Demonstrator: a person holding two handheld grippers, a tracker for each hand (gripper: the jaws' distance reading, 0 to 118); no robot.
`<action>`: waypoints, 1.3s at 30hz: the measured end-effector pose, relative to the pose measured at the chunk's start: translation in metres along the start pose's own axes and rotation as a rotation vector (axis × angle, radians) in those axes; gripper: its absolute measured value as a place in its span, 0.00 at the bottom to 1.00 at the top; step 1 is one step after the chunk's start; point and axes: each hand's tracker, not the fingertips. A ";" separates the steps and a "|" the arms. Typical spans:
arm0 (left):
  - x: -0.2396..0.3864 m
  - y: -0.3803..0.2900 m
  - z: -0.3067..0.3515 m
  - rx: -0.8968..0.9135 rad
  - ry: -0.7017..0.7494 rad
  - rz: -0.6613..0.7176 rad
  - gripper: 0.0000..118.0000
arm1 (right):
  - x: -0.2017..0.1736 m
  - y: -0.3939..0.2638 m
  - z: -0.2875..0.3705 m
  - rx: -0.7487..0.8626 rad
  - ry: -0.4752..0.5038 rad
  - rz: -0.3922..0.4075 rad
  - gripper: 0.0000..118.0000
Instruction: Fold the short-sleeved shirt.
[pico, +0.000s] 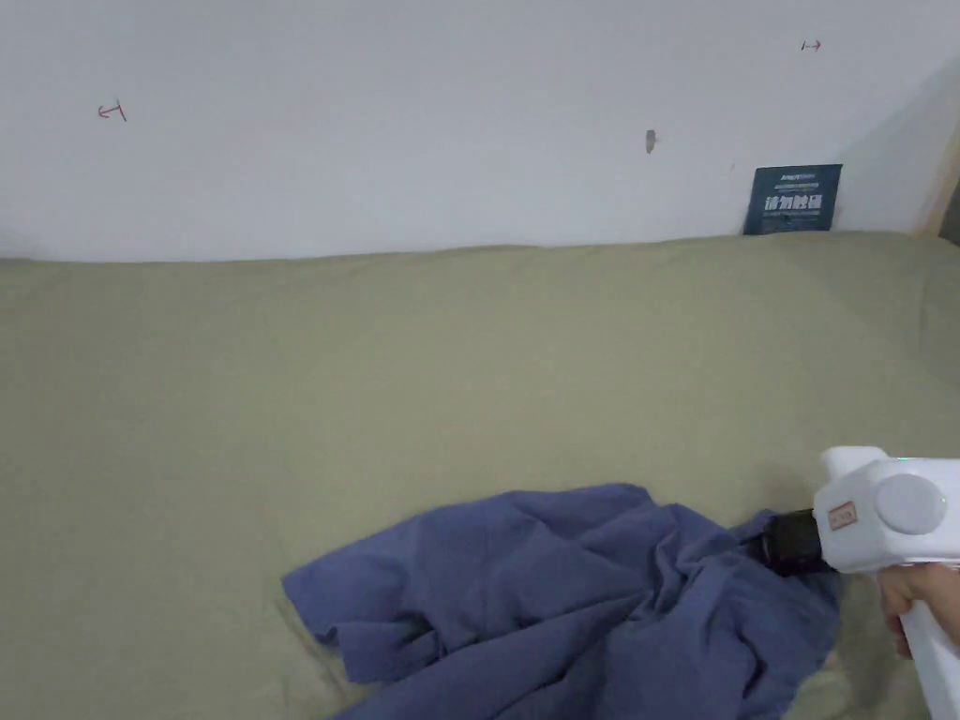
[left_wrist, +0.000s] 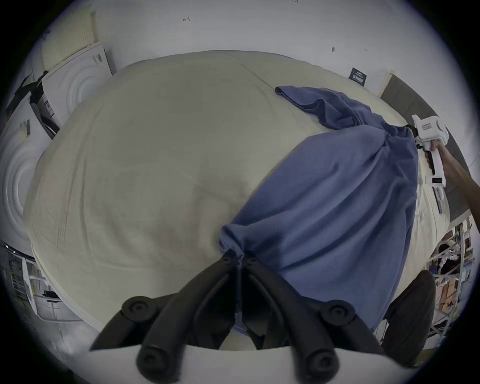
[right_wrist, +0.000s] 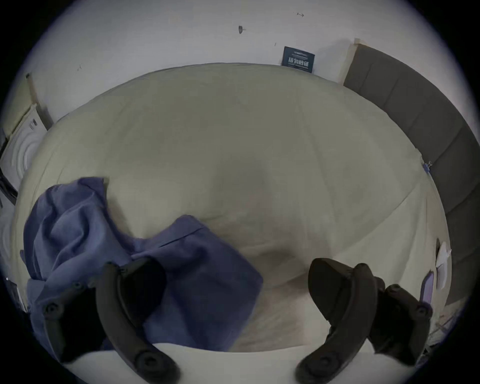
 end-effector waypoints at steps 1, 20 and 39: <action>0.000 0.000 0.001 0.000 -0.001 0.004 0.03 | -0.006 -0.004 0.018 0.046 -0.021 0.016 0.00; -0.044 0.108 0.230 0.457 0.083 0.013 0.02 | 0.055 -0.044 0.359 0.481 0.092 0.003 0.00; -0.002 0.295 0.294 0.670 0.279 -0.015 0.02 | 0.029 0.069 0.409 0.686 0.031 -0.032 0.00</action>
